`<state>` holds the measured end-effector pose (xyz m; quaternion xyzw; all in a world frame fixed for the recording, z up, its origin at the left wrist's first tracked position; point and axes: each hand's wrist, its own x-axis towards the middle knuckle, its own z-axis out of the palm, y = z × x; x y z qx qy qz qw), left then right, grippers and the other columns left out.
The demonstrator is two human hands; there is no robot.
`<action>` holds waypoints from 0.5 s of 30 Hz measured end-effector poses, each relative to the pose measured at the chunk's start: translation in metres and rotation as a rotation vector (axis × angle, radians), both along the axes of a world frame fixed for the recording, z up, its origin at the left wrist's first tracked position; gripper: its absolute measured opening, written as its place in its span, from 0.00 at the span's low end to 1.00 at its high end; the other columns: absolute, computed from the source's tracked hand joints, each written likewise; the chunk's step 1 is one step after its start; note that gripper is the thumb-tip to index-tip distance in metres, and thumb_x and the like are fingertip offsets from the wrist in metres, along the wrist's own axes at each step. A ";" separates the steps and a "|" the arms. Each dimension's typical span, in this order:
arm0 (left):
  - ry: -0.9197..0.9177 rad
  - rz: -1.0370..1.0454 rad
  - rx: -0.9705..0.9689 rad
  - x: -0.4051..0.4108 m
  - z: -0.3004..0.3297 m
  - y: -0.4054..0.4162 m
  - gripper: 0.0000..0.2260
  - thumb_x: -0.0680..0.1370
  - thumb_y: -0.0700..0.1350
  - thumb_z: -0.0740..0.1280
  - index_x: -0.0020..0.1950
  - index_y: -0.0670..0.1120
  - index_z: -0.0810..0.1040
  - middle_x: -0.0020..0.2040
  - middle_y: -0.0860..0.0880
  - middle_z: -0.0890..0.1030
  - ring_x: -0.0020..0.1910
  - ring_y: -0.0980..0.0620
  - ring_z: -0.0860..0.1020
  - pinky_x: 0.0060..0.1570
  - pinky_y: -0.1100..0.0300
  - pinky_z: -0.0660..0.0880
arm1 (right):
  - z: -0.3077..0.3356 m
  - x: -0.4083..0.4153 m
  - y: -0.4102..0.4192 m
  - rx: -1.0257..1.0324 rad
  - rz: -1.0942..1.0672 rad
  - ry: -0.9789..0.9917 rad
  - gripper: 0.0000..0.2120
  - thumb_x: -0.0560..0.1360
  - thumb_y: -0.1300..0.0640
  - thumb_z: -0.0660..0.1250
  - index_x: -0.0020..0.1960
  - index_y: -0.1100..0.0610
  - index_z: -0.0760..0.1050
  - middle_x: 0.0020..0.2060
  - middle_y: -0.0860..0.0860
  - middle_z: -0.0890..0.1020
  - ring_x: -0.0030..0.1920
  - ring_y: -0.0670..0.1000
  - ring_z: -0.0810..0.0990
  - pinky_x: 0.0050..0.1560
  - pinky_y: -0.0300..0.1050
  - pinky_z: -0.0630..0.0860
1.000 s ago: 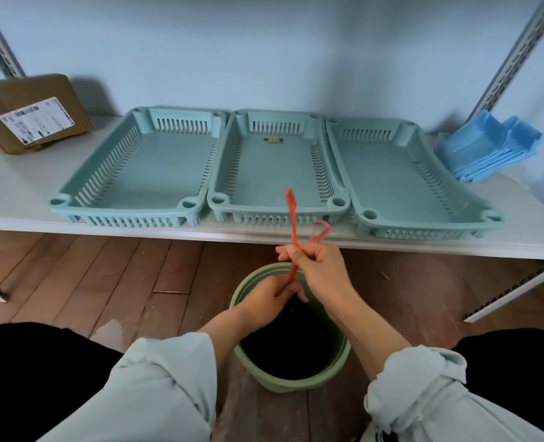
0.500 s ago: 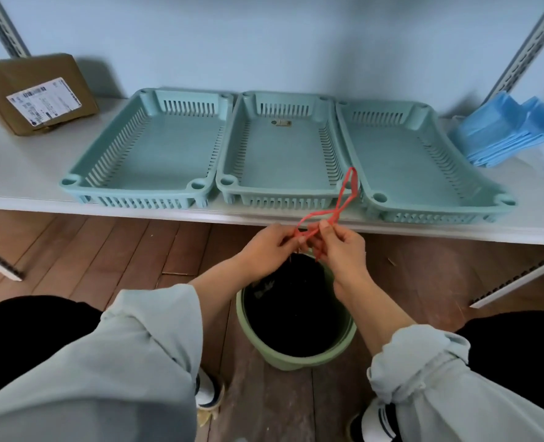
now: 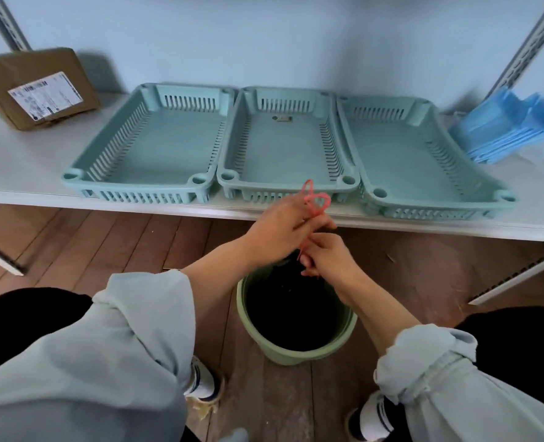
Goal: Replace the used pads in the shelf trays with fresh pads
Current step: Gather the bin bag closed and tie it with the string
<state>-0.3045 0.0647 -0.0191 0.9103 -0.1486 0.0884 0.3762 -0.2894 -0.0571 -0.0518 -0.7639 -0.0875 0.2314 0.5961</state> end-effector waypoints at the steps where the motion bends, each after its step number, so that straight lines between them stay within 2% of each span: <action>1: -0.029 -0.018 0.084 0.002 -0.002 -0.001 0.13 0.81 0.47 0.60 0.56 0.46 0.83 0.56 0.45 0.80 0.61 0.50 0.75 0.70 0.50 0.64 | 0.002 -0.002 0.001 -0.030 0.051 -0.032 0.13 0.80 0.67 0.55 0.38 0.58 0.70 0.25 0.50 0.69 0.24 0.43 0.68 0.30 0.36 0.72; 3: 0.005 0.003 0.224 0.005 -0.007 0.001 0.16 0.80 0.55 0.58 0.60 0.51 0.80 0.61 0.50 0.79 0.67 0.52 0.72 0.75 0.45 0.55 | 0.008 -0.005 0.002 -0.069 0.163 -0.046 0.11 0.77 0.69 0.55 0.39 0.61 0.70 0.25 0.51 0.70 0.23 0.41 0.70 0.29 0.35 0.71; 5: 0.032 0.049 0.279 0.004 -0.010 0.002 0.21 0.78 0.63 0.53 0.61 0.55 0.79 0.60 0.53 0.79 0.65 0.54 0.73 0.73 0.46 0.59 | 0.014 -0.007 0.001 -0.096 0.266 -0.034 0.13 0.77 0.69 0.56 0.35 0.61 0.70 0.26 0.52 0.72 0.21 0.40 0.70 0.31 0.36 0.71; 6: 0.030 0.069 0.300 0.002 -0.009 0.003 0.22 0.78 0.63 0.52 0.60 0.56 0.79 0.59 0.53 0.79 0.62 0.54 0.75 0.70 0.47 0.64 | 0.016 -0.007 -0.001 -0.104 0.306 -0.030 0.14 0.78 0.67 0.57 0.34 0.61 0.73 0.26 0.52 0.72 0.21 0.40 0.69 0.31 0.35 0.70; 8: 0.041 0.110 0.418 0.000 -0.005 0.005 0.19 0.80 0.61 0.52 0.61 0.57 0.77 0.56 0.51 0.81 0.57 0.51 0.78 0.59 0.54 0.72 | 0.018 -0.006 -0.006 -0.109 0.357 -0.010 0.17 0.81 0.60 0.56 0.41 0.64 0.79 0.25 0.48 0.74 0.22 0.40 0.69 0.29 0.31 0.69; 10: 0.040 0.186 0.546 0.000 0.001 0.011 0.16 0.80 0.60 0.54 0.55 0.55 0.78 0.49 0.50 0.82 0.51 0.49 0.80 0.45 0.59 0.71 | 0.014 0.000 -0.012 -0.121 0.365 0.001 0.22 0.83 0.55 0.53 0.47 0.67 0.81 0.23 0.46 0.73 0.23 0.40 0.68 0.28 0.31 0.67; 12: 0.061 0.395 0.484 0.003 0.010 0.020 0.12 0.79 0.57 0.59 0.49 0.52 0.78 0.45 0.50 0.81 0.48 0.49 0.80 0.42 0.59 0.70 | 0.010 0.007 -0.019 -0.104 0.322 0.034 0.21 0.83 0.56 0.53 0.46 0.65 0.81 0.24 0.47 0.74 0.24 0.42 0.69 0.30 0.33 0.68; 14: 0.055 0.638 0.277 0.008 0.017 0.031 0.06 0.78 0.52 0.64 0.50 0.53 0.79 0.46 0.52 0.82 0.49 0.51 0.80 0.43 0.59 0.72 | 0.009 0.012 -0.024 -0.024 0.263 0.155 0.17 0.82 0.58 0.55 0.46 0.63 0.81 0.27 0.49 0.76 0.27 0.44 0.71 0.32 0.33 0.70; 15: 0.044 0.664 0.227 0.012 0.018 0.035 0.05 0.77 0.48 0.66 0.50 0.53 0.80 0.47 0.53 0.83 0.50 0.53 0.79 0.45 0.59 0.73 | 0.010 0.012 -0.025 0.014 0.263 0.206 0.15 0.82 0.60 0.57 0.46 0.63 0.81 0.29 0.49 0.78 0.28 0.44 0.73 0.32 0.33 0.72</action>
